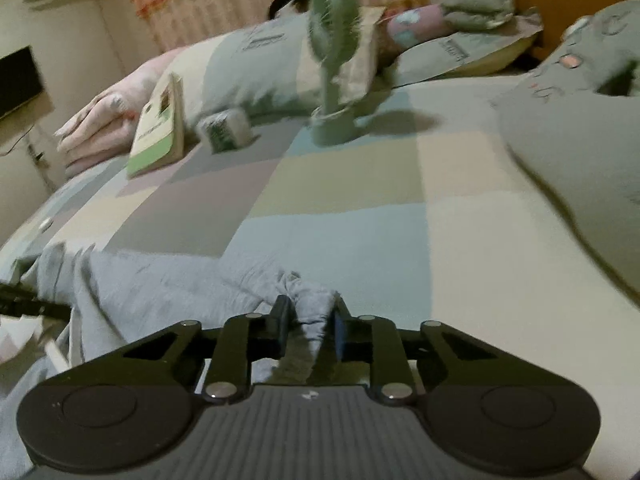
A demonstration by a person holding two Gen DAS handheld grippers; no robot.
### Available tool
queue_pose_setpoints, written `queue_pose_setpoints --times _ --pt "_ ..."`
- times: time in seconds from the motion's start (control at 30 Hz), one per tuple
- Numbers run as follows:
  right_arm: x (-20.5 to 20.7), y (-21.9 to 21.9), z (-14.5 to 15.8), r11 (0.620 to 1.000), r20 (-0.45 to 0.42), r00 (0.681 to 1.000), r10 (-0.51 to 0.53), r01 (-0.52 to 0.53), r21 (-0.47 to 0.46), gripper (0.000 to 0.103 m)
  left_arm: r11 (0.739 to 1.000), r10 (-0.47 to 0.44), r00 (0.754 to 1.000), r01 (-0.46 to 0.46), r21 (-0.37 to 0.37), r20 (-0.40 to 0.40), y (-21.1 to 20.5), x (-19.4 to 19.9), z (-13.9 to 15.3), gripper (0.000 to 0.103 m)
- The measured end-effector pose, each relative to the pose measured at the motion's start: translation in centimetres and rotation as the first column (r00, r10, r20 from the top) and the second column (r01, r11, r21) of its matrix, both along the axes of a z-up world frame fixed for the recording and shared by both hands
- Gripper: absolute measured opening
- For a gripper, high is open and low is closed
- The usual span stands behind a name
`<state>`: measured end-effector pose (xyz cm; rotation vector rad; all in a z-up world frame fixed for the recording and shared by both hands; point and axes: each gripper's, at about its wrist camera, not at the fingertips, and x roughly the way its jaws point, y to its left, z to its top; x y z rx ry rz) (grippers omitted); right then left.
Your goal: Fold clothes
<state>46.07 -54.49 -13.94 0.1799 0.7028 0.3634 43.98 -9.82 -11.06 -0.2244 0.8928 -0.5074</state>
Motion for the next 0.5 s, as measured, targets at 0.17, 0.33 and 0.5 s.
queue_pose_setpoints --times 0.17,0.33,0.5 --pt "0.7 -0.6 0.8 0.996 0.014 0.996 -0.085 0.085 -0.012 0.024 0.998 -0.021 1.000 0.020 -0.054 0.000 0.2 -0.3 1.9 0.007" --pt "1.8 -0.8 -0.8 0.991 -0.091 0.986 -0.136 0.137 0.001 0.030 0.998 -0.049 0.989 0.052 0.019 -0.139 0.3 0.1 -0.6 0.014" --pt "-1.2 -2.2 1.7 0.988 -0.110 0.984 -0.139 0.146 0.056 0.032 0.991 -0.102 0.994 0.106 0.079 -0.047 -0.1 -2.0 1.4 0.044"
